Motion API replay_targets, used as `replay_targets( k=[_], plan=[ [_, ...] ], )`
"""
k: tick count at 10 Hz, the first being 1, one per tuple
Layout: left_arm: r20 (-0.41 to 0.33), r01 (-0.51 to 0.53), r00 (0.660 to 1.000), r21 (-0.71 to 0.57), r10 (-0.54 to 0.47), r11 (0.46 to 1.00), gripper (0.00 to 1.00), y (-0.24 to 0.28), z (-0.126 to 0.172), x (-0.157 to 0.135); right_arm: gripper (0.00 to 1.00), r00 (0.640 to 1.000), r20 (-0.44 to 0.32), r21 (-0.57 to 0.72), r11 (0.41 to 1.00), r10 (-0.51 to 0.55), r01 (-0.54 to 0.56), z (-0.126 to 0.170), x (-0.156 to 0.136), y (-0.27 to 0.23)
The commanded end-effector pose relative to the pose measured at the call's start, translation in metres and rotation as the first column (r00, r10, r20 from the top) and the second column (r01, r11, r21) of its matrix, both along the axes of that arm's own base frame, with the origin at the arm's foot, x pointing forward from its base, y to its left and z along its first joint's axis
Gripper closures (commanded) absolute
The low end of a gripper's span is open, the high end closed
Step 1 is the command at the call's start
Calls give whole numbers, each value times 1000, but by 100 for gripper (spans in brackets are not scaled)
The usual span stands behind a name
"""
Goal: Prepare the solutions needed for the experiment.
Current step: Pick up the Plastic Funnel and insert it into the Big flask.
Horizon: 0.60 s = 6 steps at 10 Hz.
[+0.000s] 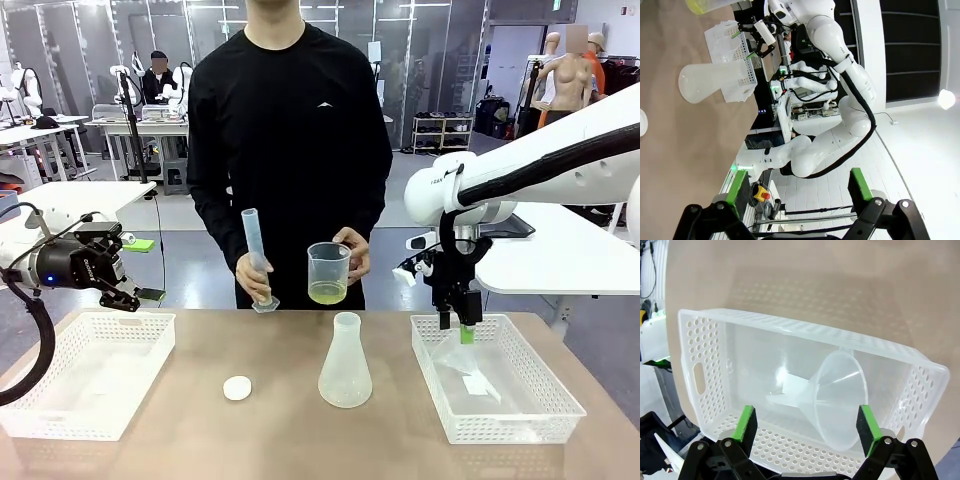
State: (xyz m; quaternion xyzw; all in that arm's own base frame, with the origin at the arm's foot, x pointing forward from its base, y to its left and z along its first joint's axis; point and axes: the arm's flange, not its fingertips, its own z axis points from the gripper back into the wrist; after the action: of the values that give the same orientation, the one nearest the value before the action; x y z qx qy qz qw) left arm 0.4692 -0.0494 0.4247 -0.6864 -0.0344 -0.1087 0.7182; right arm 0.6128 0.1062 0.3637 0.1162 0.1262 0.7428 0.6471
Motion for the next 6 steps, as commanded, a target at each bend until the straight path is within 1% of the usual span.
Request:
replay_targets(
  k=[1, 3, 5, 6],
  plan=[
    [0, 8, 1000, -12, -8, 1000, 0, 0, 2, -1, 0, 998, -44, 10, 999, 41, -41, 1, 0, -3],
    [0, 8, 1000, -12, -8, 1000, 0, 0, 2, -1, 0, 995, -85, 4, 999, 44, -44, -8, 0, -5],
    [0, 8, 1000, -12, -8, 1000, 0, 0, 2, -1, 0, 989, -131, -27, 997, 72, -76, -16, 0, -5],
    [0, 8, 1000, -12, -8, 1000, 0, 0, 2, -1, 0, 988, -131, -46, 995, 81, -88, -20, 3, -5]
  ],
)
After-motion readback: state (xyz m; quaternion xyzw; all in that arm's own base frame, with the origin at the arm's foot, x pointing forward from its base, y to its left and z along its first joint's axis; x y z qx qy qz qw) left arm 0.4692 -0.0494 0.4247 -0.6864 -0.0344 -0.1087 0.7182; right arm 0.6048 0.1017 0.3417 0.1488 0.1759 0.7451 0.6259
